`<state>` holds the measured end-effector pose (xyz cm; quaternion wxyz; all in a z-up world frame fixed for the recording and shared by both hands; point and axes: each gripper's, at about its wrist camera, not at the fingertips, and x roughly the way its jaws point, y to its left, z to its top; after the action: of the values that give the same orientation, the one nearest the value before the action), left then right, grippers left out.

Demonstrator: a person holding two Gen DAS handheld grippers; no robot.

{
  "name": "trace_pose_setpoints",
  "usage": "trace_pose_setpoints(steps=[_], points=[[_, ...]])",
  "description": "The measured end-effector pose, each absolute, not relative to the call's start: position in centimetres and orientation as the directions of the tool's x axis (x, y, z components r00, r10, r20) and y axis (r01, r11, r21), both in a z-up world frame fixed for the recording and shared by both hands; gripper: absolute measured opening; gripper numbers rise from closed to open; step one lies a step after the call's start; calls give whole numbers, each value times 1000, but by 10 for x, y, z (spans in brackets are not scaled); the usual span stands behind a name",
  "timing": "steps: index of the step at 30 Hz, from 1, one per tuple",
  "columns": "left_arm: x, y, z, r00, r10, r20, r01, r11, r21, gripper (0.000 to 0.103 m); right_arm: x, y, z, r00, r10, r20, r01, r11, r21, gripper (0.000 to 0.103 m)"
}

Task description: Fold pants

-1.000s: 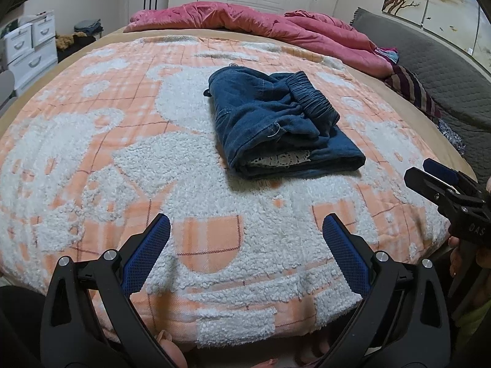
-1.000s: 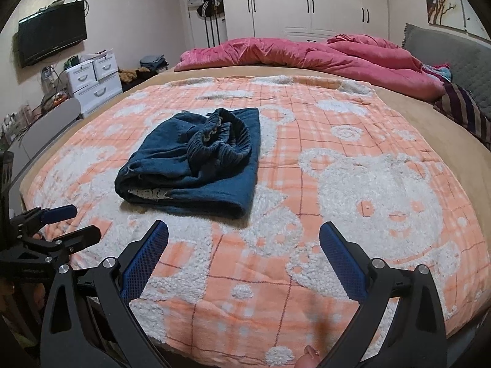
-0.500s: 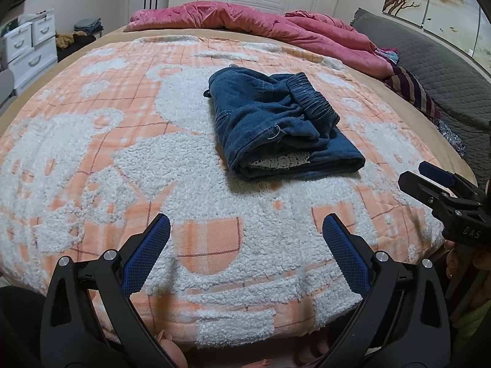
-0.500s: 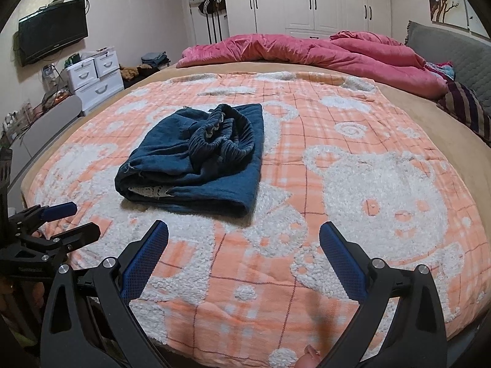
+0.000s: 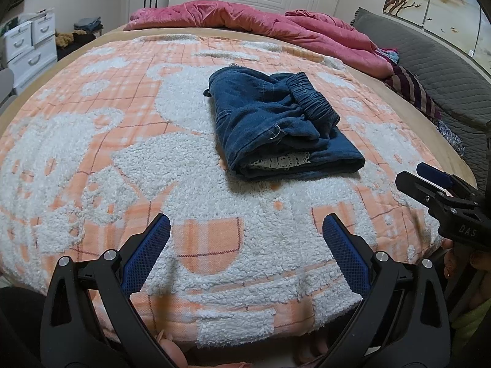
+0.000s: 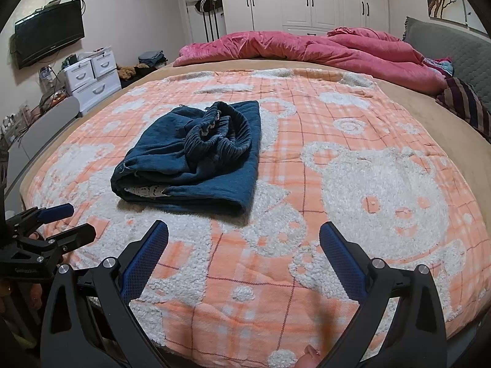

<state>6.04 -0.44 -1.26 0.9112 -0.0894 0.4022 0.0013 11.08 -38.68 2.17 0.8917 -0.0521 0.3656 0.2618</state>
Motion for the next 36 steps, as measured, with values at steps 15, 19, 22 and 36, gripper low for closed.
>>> trace_pose_setpoints(steps=[15,19,22,36], points=[[61,-4,-12,674,-65,-736,-79,984,-159,93,112,-387,21,596,425,-681,-503,859,96,98],[61,-4,-12,675,-65,-735,-78,984,-159,93,112,-387,21,596,425,-681,-502,859,96,98],[61,-4,-11,676,-62,-734,-80,984,-157,93,112,-387,21,596,425,-681,-503,859,96,98],[63,-6,-10,667,-78,-741,-67,984,-164,93,112,-387,18,598,413,-686,-489,867,96,98]])
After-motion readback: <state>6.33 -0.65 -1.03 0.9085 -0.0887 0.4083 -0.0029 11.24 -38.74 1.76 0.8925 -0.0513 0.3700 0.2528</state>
